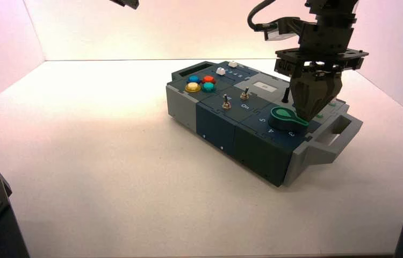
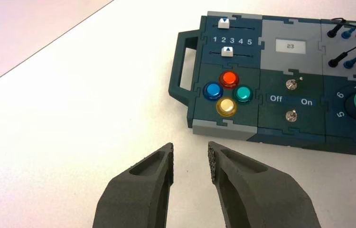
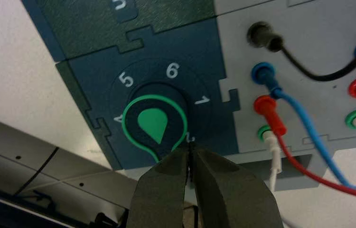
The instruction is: Turn the knob to position 5.
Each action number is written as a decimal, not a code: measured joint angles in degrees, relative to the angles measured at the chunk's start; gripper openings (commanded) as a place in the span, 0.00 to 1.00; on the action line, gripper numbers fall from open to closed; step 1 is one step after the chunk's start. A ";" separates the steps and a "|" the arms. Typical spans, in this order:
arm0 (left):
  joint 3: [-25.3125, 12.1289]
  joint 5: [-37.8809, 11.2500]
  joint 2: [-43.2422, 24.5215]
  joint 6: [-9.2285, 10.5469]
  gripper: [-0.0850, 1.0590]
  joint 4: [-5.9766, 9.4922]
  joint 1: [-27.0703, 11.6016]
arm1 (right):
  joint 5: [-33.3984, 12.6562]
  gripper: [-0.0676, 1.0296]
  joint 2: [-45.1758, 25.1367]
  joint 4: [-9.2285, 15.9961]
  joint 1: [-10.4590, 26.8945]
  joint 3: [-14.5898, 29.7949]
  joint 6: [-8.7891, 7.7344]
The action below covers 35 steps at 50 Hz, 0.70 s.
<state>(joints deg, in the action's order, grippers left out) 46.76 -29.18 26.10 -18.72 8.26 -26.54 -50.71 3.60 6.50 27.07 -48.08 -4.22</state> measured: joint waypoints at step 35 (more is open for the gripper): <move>0.00 0.00 0.97 0.00 0.43 0.00 0.09 | -1.49 0.06 0.00 3.96 7.12 0.35 0.00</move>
<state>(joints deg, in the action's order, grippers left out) 46.76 -29.18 27.07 -18.72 8.26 -26.46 -52.21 3.60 10.46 34.19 -47.72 -4.22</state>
